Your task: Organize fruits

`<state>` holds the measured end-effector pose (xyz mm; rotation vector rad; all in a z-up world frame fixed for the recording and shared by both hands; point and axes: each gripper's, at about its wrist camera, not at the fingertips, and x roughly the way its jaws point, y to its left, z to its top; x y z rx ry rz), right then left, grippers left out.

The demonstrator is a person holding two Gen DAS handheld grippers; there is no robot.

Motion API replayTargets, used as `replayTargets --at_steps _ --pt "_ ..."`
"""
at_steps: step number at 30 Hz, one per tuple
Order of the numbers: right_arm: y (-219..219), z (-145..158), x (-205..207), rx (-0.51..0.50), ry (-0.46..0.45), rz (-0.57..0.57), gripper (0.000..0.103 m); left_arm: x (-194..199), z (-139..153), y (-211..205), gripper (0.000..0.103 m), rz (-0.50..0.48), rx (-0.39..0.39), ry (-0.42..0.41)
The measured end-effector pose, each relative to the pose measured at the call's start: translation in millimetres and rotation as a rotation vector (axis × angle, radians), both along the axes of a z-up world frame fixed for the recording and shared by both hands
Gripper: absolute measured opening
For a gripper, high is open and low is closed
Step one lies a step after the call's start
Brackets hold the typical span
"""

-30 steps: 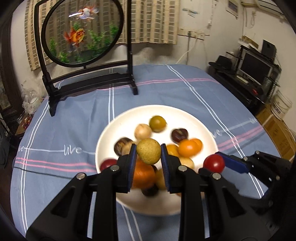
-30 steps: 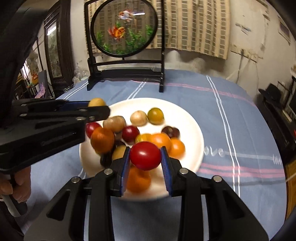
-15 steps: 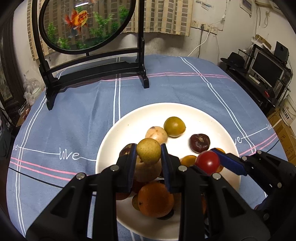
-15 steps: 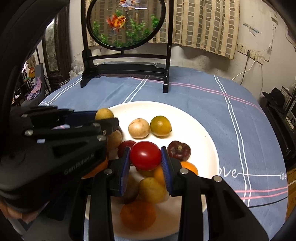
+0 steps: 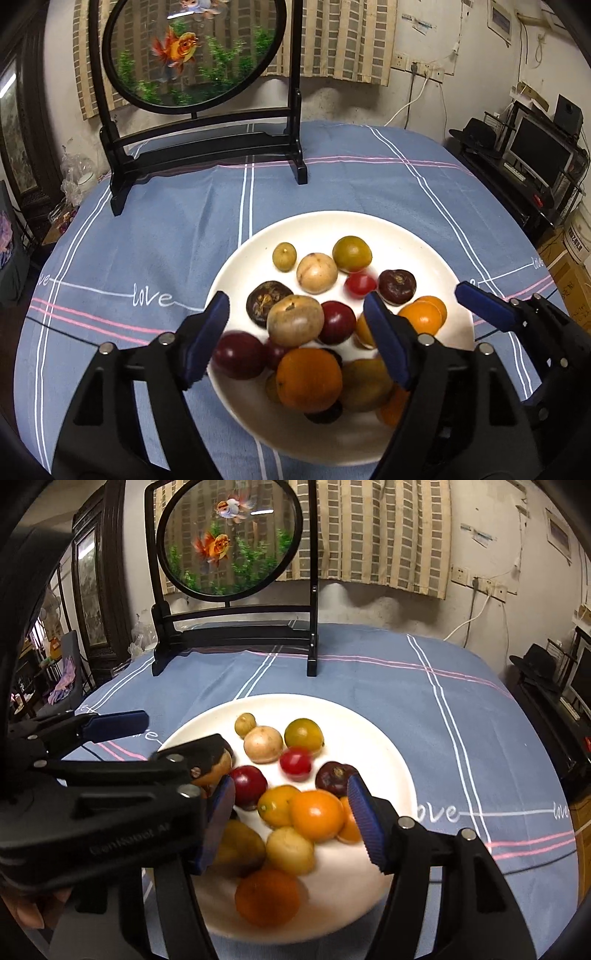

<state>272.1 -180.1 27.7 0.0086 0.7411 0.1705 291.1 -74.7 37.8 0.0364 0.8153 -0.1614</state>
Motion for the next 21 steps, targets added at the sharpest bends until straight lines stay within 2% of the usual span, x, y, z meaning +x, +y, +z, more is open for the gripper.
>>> replayTargets --at_steps 8,14,21 --pt "-10.6 -5.6 -36.3 -0.004 0.017 -0.028 0.064 -37.2 4.8 6.2 0.086 -0.005 -0.013 -0.013" --pt "-19.3 -6.2 -69.9 -0.017 0.007 -0.055 0.064 -78.9 6.5 17.2 0.092 0.007 0.034 -0.030" --pt "-23.8 -14.3 -98.7 -0.049 0.026 -0.073 0.064 -112.9 -0.4 36.9 0.093 0.036 0.021 -0.016"
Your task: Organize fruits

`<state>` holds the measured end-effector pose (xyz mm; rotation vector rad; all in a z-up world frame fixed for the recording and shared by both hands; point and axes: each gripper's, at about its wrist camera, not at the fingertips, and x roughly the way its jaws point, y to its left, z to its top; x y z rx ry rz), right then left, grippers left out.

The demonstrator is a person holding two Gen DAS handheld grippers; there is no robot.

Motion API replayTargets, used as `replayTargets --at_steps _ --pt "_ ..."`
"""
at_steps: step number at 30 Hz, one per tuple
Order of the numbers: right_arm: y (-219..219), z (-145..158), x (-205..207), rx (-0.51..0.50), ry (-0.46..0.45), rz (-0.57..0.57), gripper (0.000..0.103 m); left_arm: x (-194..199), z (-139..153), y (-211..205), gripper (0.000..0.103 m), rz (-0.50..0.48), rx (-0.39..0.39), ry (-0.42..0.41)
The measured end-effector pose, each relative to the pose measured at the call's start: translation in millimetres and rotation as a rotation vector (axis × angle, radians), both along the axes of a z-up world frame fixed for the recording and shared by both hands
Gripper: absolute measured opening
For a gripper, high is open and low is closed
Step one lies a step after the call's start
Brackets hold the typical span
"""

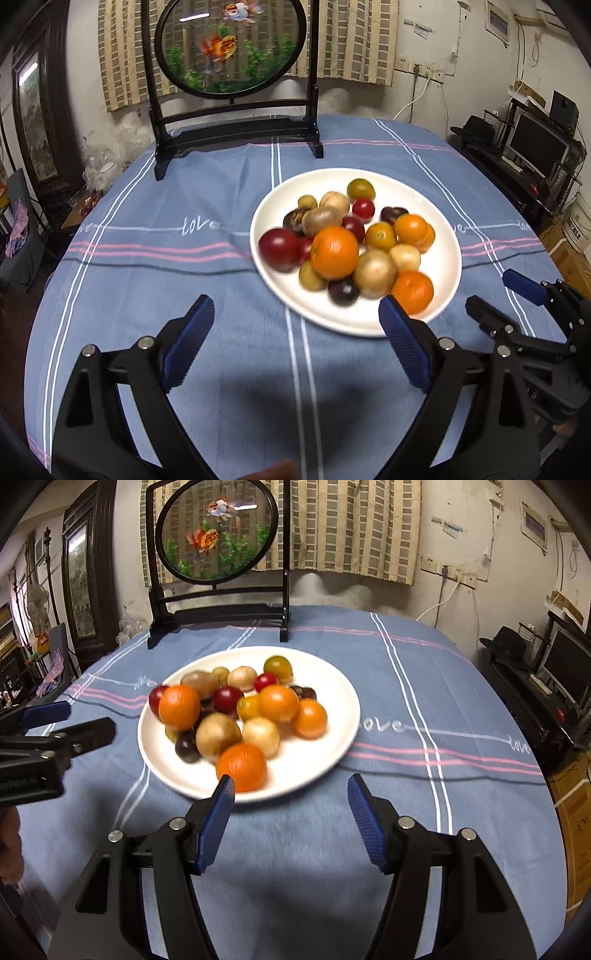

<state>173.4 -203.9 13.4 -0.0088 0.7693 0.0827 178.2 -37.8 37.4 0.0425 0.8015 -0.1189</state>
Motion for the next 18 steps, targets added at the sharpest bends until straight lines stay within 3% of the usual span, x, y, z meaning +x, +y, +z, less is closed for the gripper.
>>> replayTargets --at_steps 11,18 --pt "0.1 -4.1 -31.8 -0.025 -0.003 -0.006 0.064 -36.0 -22.8 18.4 0.098 0.023 -0.037 0.038" --pt "-7.6 -10.7 -39.1 -0.012 0.010 -0.030 0.064 -43.7 -31.1 22.9 0.098 0.070 0.005 0.047"
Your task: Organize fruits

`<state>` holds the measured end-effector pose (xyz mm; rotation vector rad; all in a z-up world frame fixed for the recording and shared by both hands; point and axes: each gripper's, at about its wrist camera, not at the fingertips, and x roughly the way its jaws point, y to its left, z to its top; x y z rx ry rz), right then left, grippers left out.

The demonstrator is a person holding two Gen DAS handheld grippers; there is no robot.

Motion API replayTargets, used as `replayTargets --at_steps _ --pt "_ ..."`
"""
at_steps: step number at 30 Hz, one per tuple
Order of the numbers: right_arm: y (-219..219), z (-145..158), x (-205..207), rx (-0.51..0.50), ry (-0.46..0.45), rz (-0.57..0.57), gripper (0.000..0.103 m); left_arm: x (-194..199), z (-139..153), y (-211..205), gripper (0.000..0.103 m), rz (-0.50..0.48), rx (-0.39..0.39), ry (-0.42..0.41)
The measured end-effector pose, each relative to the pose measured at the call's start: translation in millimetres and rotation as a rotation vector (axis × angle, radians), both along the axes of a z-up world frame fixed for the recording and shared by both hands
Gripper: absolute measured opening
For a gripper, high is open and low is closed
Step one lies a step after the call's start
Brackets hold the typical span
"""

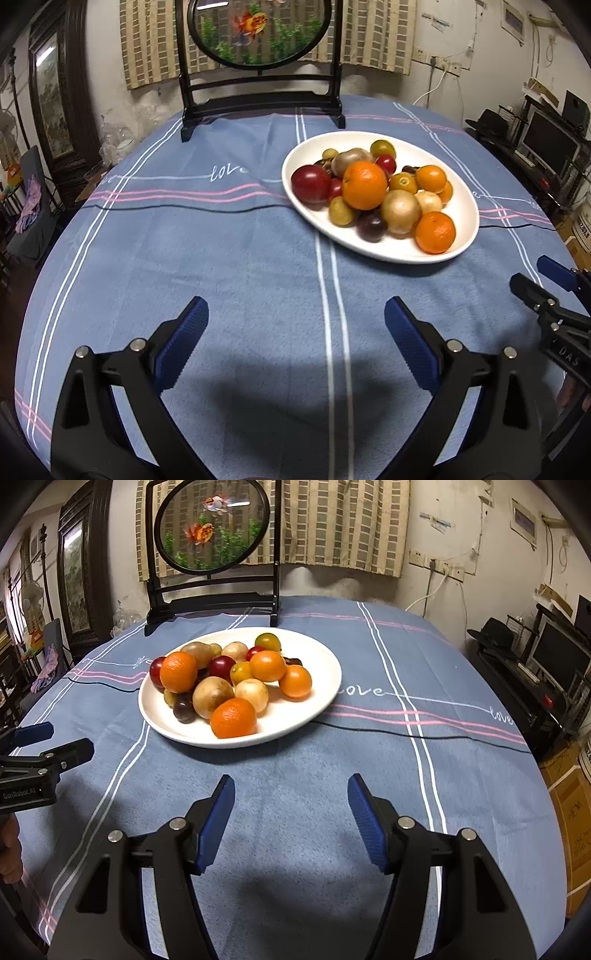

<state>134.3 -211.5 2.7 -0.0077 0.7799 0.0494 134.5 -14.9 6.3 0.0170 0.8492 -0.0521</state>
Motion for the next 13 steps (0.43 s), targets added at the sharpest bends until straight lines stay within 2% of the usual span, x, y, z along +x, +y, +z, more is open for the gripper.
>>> replayTargets --at_steps 5,9,13 --pt "-6.4 -3.9 -0.6 0.007 0.014 -0.015 0.064 -0.2 -6.4 1.1 0.100 0.007 0.005 0.020" --pt "-11.0 -5.7 -0.4 0.005 0.027 -0.028 0.064 3.6 -19.2 2.2 0.100 0.025 0.052 0.052" --pt "-14.3 -9.4 -0.4 0.000 0.039 -0.039 0.064 4.0 -25.3 6.5 0.100 0.039 0.049 0.058"
